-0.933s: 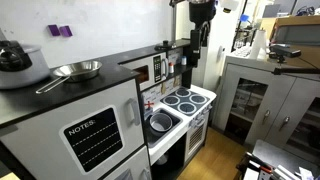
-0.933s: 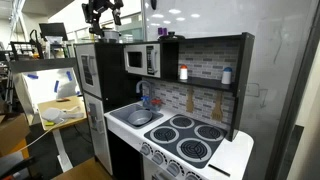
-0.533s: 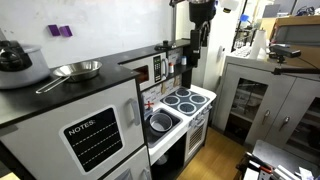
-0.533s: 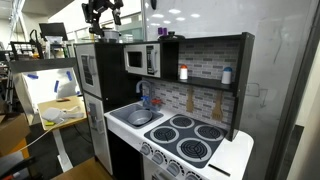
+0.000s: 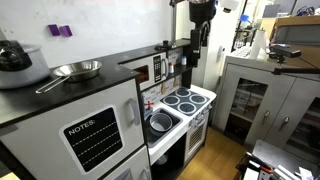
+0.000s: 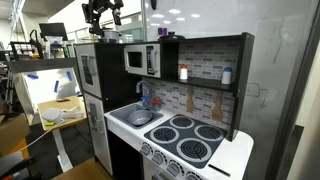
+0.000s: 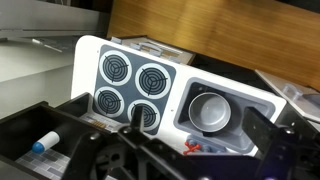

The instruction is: Open the microwave

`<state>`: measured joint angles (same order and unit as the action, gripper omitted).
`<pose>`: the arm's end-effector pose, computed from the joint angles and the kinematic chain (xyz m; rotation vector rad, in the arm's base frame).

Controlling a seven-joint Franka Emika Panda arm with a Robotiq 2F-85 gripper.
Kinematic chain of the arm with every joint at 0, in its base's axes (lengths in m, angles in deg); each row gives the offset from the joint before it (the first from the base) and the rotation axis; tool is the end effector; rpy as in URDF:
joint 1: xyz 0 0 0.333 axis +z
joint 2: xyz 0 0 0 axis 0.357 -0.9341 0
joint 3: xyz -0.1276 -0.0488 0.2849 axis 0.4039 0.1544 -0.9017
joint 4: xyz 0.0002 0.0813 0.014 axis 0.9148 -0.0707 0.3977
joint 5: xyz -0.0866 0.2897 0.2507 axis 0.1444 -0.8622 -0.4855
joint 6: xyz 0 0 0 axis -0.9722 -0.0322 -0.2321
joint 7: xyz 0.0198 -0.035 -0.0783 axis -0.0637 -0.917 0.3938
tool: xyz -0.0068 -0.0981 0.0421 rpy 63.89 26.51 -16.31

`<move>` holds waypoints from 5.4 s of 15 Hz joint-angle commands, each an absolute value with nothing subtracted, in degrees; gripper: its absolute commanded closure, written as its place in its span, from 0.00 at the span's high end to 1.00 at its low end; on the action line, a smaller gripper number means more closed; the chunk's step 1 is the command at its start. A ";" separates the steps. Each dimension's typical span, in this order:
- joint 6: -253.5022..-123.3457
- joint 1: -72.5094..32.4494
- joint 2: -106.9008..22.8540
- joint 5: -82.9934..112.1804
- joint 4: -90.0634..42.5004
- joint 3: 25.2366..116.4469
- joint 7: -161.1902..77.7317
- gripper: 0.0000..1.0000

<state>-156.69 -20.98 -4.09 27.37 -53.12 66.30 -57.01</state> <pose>0.4468 -0.0183 0.5699 2.8439 0.3579 0.0287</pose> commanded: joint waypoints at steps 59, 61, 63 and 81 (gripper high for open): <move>-162.50 -23.63 -4.29 16.59 -56.91 74.28 -54.51 1.00; -162.50 -23.63 -4.29 16.59 -56.91 74.28 -54.51 1.00; -162.50 -23.63 -4.29 16.59 -56.91 74.28 -54.51 1.00; -160.66 -24.85 -12.75 4.22 -48.18 77.29 -50.94 1.00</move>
